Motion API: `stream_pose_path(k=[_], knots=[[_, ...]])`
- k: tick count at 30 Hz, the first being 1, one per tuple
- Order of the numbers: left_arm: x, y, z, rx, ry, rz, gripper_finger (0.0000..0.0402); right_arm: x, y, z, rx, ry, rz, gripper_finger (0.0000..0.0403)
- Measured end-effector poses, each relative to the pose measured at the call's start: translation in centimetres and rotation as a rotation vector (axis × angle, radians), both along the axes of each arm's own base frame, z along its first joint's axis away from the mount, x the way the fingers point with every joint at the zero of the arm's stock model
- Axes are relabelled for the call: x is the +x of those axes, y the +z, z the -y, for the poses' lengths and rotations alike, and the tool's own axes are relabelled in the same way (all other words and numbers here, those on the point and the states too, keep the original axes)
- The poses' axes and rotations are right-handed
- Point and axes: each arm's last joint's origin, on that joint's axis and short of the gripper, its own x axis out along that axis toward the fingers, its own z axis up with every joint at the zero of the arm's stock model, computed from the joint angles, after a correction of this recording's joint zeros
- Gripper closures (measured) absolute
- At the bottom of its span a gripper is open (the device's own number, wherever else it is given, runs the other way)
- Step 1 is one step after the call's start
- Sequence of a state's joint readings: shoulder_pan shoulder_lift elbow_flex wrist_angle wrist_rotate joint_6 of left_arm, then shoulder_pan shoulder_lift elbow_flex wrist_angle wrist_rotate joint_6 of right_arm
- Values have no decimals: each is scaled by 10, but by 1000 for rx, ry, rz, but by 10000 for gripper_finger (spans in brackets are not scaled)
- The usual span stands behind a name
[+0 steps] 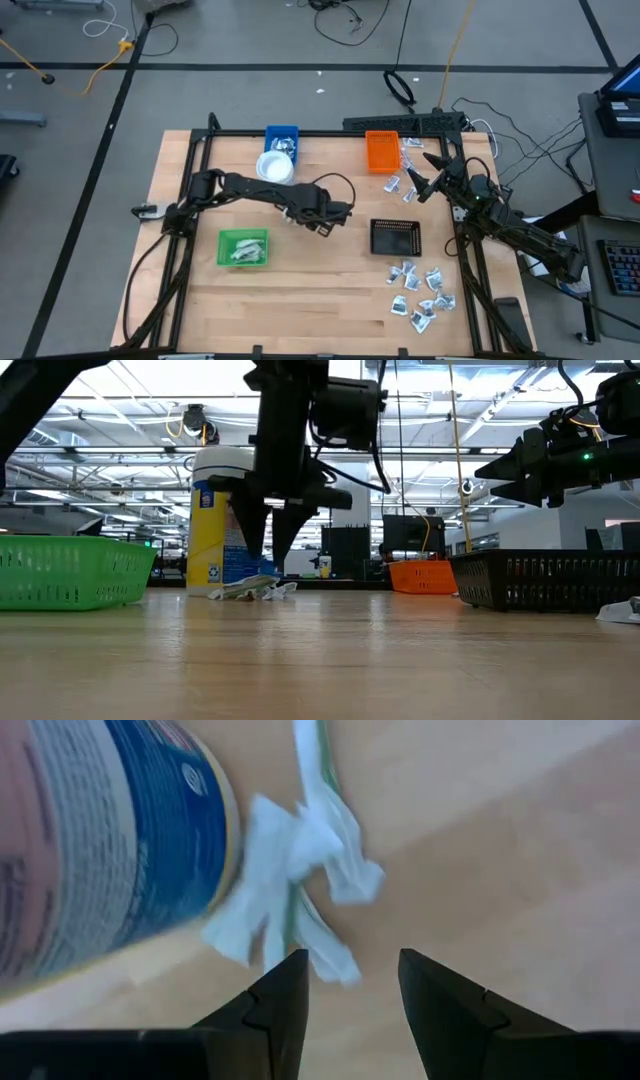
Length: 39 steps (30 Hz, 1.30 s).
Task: Pick & Place First Aid Supplies
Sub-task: Put the green bandage pack into the green bin
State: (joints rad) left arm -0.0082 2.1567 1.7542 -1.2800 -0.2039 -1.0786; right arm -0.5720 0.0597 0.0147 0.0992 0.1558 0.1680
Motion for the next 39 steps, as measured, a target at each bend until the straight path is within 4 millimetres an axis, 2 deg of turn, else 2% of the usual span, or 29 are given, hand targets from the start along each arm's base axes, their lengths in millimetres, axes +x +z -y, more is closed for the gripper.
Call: stream_pose_path(k=[5, 9, 18, 22, 30, 39], knots=[[1, -3, -2, 93, -1, -6, 243, 0, 0, 0, 0, 0, 0, 9], [2, -9, 5, 109, 40, -10, 243, 0, 0, 0, 0, 0, 0, 9], [-12, -29, 27, 114, 267, -41, 243, 0, 0, 0, 0, 0, 0, 9], [-17, -35, 26, 163, 273, -53, 243, 0, 0, 0, 0, 0, 0, 9], [-19, -31, 30, 199, 276, -48, 243, 0, 0, 0, 0, 0, 1, 9], [-29, -26, 33, 227, 172, -152, 243, 0, 0, 0, 0, 0, 1, 9]])
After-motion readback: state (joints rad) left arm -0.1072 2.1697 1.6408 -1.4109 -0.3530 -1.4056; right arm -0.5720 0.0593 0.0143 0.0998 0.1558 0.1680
